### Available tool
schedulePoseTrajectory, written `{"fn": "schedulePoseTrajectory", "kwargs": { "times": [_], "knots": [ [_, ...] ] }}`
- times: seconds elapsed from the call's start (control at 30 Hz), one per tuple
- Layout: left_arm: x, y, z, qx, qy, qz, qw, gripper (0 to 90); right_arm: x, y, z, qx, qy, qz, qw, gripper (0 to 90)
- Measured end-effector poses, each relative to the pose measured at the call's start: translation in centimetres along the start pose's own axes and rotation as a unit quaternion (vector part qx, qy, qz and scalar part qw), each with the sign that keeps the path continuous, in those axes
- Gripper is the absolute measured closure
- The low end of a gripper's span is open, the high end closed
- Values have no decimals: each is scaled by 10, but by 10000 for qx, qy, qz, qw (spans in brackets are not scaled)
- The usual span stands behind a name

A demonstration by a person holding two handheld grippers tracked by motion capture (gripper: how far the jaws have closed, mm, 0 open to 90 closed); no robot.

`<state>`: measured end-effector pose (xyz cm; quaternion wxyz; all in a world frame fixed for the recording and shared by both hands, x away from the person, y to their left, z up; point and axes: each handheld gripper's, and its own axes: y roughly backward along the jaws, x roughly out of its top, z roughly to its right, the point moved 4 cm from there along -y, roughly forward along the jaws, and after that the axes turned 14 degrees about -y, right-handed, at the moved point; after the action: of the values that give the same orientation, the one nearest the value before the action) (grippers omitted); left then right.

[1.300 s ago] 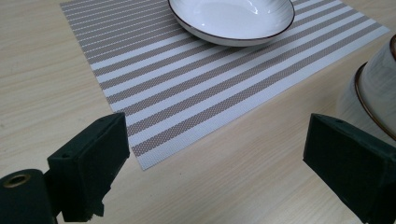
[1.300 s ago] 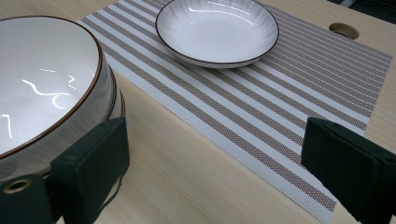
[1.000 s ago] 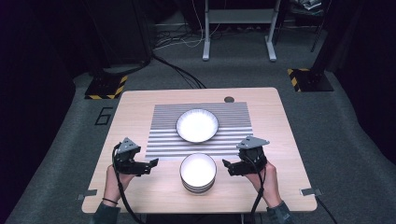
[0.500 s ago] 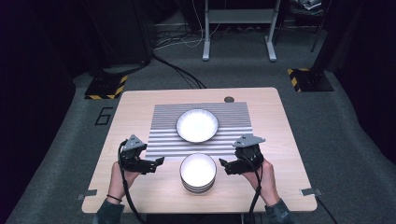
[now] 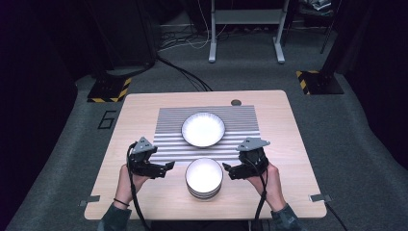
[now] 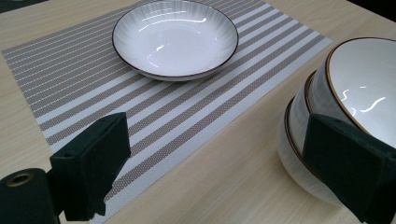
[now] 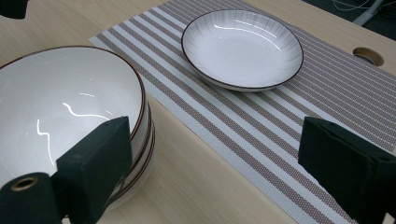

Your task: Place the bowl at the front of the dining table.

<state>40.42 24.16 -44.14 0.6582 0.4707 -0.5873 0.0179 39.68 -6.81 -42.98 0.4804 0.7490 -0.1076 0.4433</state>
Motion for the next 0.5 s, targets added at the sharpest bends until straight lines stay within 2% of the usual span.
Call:
{"fn": "schedulePoseTrajectory", "kwargs": {
  "times": [0.5],
  "knots": [
    [13, -2, 7, -130, -118, 74, 9998, 78, 4, -5, -7, 74, 113, -47, 9999, 99]
  ]
}}
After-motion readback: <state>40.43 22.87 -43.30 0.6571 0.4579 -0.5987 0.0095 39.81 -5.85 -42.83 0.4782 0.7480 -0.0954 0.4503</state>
